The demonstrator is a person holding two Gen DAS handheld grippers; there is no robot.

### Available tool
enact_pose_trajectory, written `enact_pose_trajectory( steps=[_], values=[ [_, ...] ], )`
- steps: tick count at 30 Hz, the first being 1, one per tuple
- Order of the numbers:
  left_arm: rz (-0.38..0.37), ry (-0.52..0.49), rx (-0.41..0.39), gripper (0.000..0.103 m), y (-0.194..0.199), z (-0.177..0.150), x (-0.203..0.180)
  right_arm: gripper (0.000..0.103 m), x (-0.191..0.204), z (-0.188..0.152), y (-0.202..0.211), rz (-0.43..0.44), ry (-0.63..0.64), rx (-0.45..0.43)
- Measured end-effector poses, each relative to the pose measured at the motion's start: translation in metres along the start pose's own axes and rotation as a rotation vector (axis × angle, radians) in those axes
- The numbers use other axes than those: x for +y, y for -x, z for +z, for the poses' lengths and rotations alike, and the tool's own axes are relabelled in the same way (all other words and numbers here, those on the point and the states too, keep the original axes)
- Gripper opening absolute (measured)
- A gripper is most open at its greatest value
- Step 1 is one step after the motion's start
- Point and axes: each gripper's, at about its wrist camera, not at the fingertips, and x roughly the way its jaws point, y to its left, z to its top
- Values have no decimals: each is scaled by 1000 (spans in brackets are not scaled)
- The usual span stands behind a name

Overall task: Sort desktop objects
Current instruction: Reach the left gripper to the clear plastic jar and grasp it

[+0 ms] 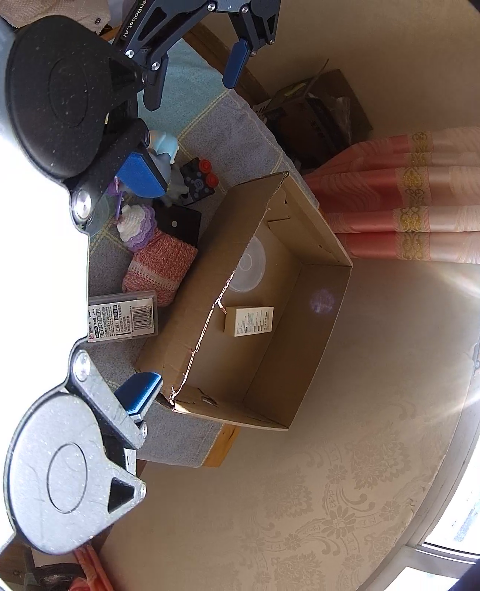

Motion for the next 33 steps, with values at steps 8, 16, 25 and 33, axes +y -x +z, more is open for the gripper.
enact_pose_trajectory(
  steps=[8, 16, 25, 33],
  values=[
    [-8, 11, -10, 92, 1, -14, -21, 102, 10, -33, 2, -1, -64, 2],
    [8, 79, -15, 92, -3, -31, -31, 102, 24, -62, 6, -45, -100, -29],
    [-6, 191, -14, 92, -25, -34, -35, 102, 30, -101, 6, -51, -223, -37],
    [56, 158, -32, 95, -48, -35, -47, 102, 31, -116, 12, -85, -317, -61]
  ],
)
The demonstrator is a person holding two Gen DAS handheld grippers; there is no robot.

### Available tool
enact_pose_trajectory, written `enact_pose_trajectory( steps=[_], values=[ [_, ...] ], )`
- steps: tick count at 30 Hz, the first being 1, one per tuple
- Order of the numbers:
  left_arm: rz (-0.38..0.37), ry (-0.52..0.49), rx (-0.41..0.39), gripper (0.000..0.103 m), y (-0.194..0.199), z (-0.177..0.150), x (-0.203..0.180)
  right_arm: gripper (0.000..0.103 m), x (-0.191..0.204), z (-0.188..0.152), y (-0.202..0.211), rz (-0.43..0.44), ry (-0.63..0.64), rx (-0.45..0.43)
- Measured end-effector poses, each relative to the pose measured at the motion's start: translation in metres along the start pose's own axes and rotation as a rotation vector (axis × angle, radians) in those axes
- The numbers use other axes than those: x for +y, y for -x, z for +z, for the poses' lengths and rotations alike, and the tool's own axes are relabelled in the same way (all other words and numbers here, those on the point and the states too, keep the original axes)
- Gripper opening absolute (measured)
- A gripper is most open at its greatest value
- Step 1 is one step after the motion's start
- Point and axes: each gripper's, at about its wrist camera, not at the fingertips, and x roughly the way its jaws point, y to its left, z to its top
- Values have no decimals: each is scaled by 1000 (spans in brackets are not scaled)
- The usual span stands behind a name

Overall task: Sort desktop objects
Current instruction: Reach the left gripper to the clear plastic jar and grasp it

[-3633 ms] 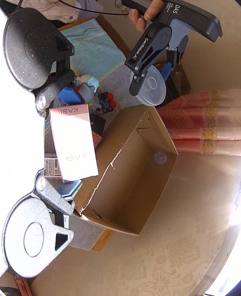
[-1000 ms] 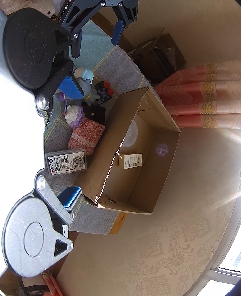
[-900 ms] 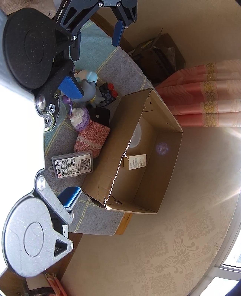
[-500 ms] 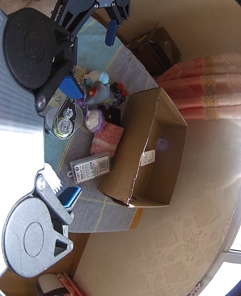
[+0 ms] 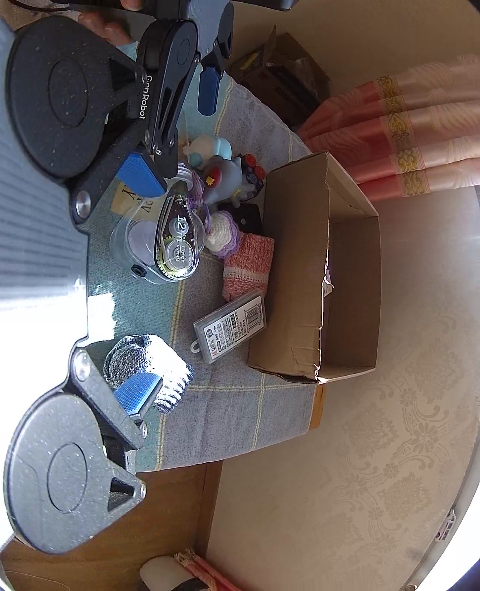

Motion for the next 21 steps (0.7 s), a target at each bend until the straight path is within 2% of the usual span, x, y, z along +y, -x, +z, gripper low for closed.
enact_pose_trajectory(
  steps=[8, 13, 21],
  values=[
    [15, -42, -2, 97, 2, -4, 0, 102, -6, -6, -2, 12, -55, 8],
    [50, -76, 3, 97, 7, -11, 6, 102, -6, -8, -2, 26, -66, 8],
    [63, -30, 17, 97, 6, -16, 18, 102, -4, -9, -2, 45, -79, 4]
  ],
)
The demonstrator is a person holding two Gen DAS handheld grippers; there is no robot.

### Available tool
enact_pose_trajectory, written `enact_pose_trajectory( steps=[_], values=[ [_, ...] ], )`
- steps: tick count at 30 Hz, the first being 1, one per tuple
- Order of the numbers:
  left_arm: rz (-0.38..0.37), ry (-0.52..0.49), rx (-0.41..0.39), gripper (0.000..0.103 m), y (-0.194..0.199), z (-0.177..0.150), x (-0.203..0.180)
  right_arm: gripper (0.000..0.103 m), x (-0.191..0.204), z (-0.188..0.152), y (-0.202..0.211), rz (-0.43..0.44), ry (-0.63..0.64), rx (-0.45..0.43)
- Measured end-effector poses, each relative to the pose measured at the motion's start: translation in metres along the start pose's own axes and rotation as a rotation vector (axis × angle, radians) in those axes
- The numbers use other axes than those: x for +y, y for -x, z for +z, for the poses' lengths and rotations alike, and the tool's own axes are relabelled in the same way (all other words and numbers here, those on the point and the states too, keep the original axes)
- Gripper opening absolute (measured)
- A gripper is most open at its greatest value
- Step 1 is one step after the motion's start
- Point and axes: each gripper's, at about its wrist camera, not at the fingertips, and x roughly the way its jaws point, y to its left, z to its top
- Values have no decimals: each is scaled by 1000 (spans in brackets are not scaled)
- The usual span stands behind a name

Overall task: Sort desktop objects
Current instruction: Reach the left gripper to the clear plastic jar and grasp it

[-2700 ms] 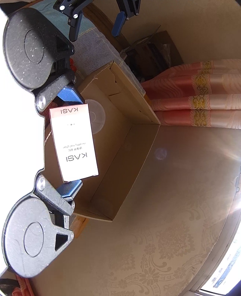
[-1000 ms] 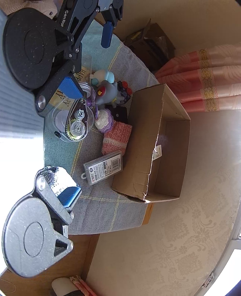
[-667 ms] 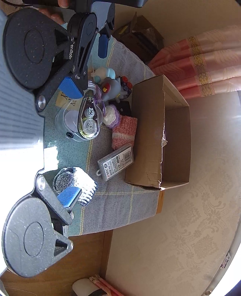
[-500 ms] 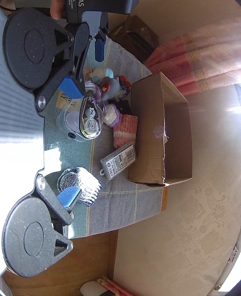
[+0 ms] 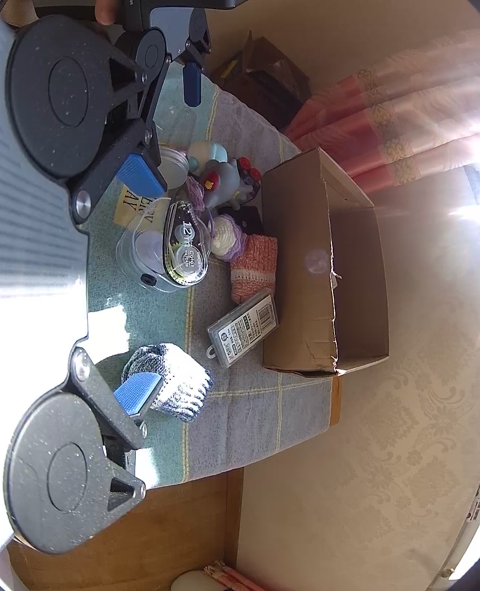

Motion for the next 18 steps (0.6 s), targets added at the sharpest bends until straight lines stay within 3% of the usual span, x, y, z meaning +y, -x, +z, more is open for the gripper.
enact_pose_trajectory(
  steps=[5, 11, 18],
  values=[
    [16, 22, -1, 97, 0, -3, 0, 102, 4, 0, -1, -4, 21, 4],
    [18, 45, 52, 98, -11, -5, 1, 102, 6, 1, -4, 5, 17, 8],
    [-49, 134, 37, 92, -9, -2, 15, 102, 12, 2, -13, -2, 48, 27]
  ],
)
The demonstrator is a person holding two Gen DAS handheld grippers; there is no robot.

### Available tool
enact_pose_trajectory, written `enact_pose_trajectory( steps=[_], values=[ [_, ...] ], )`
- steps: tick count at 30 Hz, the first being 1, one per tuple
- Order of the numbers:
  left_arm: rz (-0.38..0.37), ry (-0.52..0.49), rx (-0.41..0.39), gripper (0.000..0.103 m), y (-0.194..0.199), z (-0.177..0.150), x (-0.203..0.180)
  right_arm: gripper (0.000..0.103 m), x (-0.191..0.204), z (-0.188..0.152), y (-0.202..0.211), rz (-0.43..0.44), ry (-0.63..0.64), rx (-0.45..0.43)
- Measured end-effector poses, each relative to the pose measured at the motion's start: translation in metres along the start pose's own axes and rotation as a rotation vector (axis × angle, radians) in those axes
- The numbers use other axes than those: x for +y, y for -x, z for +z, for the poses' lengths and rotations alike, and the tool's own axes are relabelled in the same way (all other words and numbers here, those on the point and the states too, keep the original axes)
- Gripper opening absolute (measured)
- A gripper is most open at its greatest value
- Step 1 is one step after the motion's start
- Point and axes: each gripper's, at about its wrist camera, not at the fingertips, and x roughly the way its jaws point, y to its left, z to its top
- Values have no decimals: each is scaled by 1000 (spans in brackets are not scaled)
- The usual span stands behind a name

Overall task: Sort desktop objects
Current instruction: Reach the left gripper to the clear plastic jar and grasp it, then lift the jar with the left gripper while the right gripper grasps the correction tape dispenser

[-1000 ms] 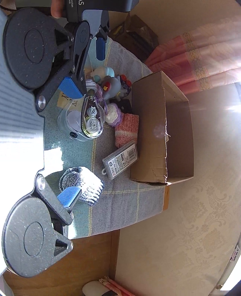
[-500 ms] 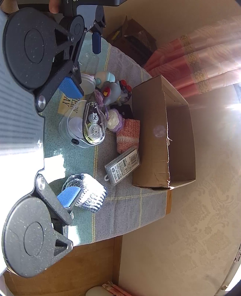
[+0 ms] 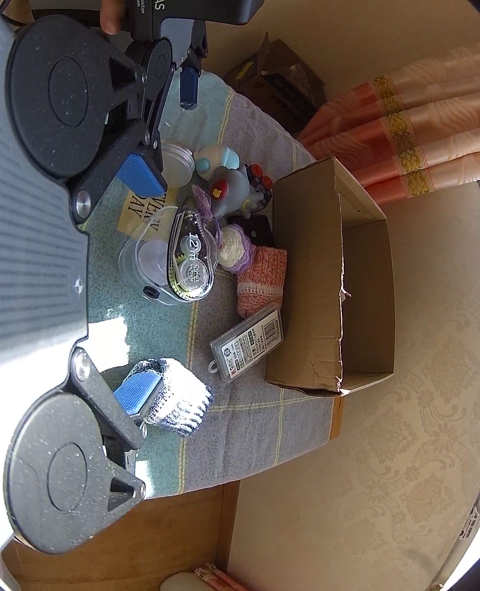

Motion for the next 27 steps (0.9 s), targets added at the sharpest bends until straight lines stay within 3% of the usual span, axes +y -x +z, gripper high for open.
enact_pose_trajectory(
  steps=[27],
  values=[
    [-36, 8, -28, 91, 14, 5, 27, 102, 33, 23, -64, -12, 131, 75]
  ],
)
